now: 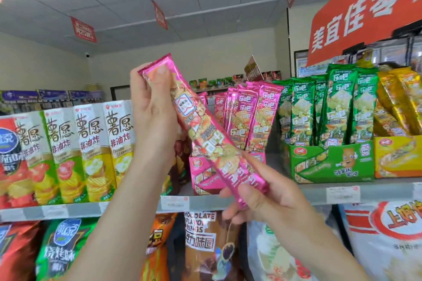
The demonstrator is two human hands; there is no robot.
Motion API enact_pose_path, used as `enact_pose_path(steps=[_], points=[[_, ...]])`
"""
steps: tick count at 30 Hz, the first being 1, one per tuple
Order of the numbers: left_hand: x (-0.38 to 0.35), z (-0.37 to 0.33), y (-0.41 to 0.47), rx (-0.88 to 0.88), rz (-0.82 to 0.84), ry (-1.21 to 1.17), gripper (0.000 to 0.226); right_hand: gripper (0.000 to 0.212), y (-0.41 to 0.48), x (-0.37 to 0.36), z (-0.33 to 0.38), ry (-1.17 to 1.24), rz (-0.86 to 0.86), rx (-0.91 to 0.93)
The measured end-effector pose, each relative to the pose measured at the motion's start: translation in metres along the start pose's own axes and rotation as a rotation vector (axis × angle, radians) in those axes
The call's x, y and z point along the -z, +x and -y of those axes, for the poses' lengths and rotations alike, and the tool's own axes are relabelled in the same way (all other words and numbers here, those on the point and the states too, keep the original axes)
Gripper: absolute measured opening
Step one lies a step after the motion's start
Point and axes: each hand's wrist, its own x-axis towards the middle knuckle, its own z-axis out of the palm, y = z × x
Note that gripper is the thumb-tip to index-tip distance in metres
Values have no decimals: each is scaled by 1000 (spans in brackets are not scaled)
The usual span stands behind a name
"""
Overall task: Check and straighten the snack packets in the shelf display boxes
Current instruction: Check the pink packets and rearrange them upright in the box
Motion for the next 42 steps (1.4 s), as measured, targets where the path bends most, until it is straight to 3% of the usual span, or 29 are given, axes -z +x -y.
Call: enact_pose_path(steps=[3, 6, 10, 13, 17, 23, 30, 34, 37, 39, 41, 42], points=[[19, -1, 11, -55, 72, 11, 8, 42, 5, 15, 10, 133, -241, 103], [35, 2, 6, -27, 259, 72, 10, 23, 14, 38, 24, 221, -419, 222], [41, 11, -15, 42, 447, 119, 38, 26, 30, 54, 44, 160, -462, 317], [41, 19, -22, 61, 508, 126, 23, 17, 39, 55, 53, 88, -439, 385], [38, 30, -33, 125, 610, 176, 23, 12, 48, 52, 57, -110, -507, 465], [35, 41, -44, 159, 813, 330, 36, 44, 58, 49, 66, -135, -500, 518], [9, 35, -59, 1, 774, 321, 31, 26, 65, 31, 61, -39, -331, 430], [14, 35, -63, 244, 764, 122, 40, 26, 67, 32, 64, 2, -147, 293], [15, 38, -58, 413, 796, 142, 50, 32, 70, 29, 64, -36, -154, 286], [20, 36, -58, 425, 937, 154, 54, 33, 72, 28, 64, -62, -174, 305], [21, 40, -58, 472, 930, 253, 80, 32, 72, 28, 62, -88, -164, 310], [17, 49, -55, 451, 855, 218, 74, 30, 72, 27, 61, -106, -145, 310]])
